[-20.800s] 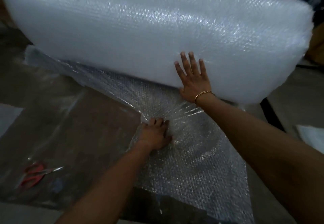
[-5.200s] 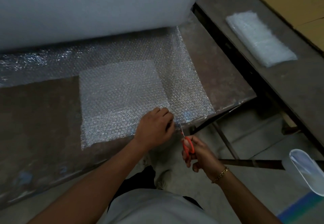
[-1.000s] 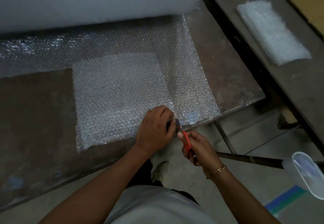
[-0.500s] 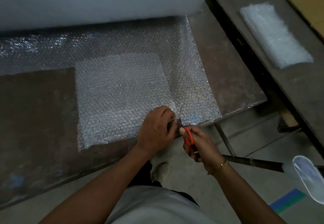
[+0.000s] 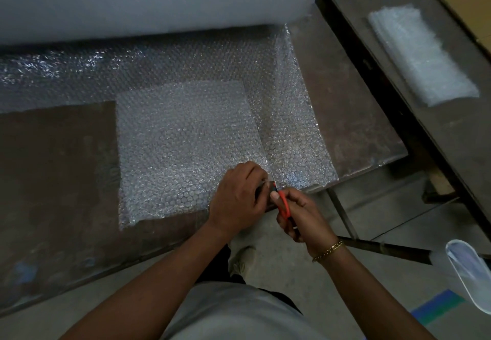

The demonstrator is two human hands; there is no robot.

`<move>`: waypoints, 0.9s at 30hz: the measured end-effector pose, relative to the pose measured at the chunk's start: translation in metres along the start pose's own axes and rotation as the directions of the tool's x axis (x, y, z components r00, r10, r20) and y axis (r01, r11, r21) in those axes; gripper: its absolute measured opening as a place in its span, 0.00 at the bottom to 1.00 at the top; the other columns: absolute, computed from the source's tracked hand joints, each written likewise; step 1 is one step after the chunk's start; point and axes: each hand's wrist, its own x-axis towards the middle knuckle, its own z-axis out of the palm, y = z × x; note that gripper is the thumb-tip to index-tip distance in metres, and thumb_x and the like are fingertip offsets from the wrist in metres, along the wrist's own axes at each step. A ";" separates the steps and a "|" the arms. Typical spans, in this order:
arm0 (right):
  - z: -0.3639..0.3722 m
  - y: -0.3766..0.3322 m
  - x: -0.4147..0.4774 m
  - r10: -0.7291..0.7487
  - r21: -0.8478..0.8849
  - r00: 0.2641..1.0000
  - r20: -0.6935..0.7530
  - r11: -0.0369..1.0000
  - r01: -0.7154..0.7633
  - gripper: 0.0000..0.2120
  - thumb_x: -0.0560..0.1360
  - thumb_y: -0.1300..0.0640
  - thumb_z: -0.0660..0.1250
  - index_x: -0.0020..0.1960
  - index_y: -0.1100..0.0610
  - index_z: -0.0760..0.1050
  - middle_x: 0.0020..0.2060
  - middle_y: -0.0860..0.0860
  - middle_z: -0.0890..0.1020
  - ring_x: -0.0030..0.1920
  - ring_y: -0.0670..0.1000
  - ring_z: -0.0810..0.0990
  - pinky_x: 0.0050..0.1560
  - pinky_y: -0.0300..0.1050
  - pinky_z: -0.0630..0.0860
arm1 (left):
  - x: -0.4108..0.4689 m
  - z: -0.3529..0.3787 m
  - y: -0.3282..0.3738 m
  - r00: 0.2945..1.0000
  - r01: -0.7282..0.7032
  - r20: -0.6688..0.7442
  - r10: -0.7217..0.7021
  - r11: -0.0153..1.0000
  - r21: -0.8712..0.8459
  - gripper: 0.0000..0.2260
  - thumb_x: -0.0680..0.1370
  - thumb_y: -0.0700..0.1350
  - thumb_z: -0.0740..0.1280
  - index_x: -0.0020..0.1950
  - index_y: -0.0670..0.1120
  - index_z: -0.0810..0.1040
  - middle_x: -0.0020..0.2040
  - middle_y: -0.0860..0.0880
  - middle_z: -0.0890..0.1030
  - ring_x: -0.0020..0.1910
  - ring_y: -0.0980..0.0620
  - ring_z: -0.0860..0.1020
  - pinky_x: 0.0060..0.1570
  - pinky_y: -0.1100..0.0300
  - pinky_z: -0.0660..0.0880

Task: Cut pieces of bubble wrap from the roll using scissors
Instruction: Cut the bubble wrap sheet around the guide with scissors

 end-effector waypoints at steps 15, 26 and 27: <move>-0.001 0.002 -0.002 -0.045 -0.004 0.999 0.026 0.999 0.045 0.14 0.79 0.51 0.67 0.50 0.63 0.75 0.23 0.48 0.70 0.21 0.46 0.63 0.23 0.35 0.59 | -0.003 0.000 -0.002 0.998 0.038 0.036 -0.045 0.985 0.168 0.18 0.75 0.50 0.71 0.63 0.44 0.78 0.62 0.46 0.76 0.61 0.44 0.73 0.58 0.50 0.71; 0.000 -0.006 -0.001 0.053 0.013 0.998 0.021 0.998 -0.054 0.21 0.79 0.47 0.65 0.54 0.67 0.73 0.27 0.55 0.72 0.22 0.48 0.66 0.22 0.34 0.59 | -0.001 0.000 -0.002 0.999 0.036 0.007 -0.037 0.992 0.124 0.09 0.78 0.48 0.63 0.52 0.45 0.77 0.54 0.47 0.77 0.53 0.46 0.74 0.50 0.51 0.68; 0.000 -0.007 0.000 0.053 0.013 0.998 0.024 0.999 -0.053 0.21 0.79 0.47 0.65 0.54 0.67 0.72 0.27 0.55 0.72 0.21 0.48 0.66 0.22 0.33 0.59 | -0.001 0.000 -0.002 0.999 0.040 0.007 -0.041 0.992 0.119 0.09 0.78 0.48 0.63 0.52 0.45 0.77 0.54 0.47 0.77 0.53 0.47 0.74 0.51 0.51 0.69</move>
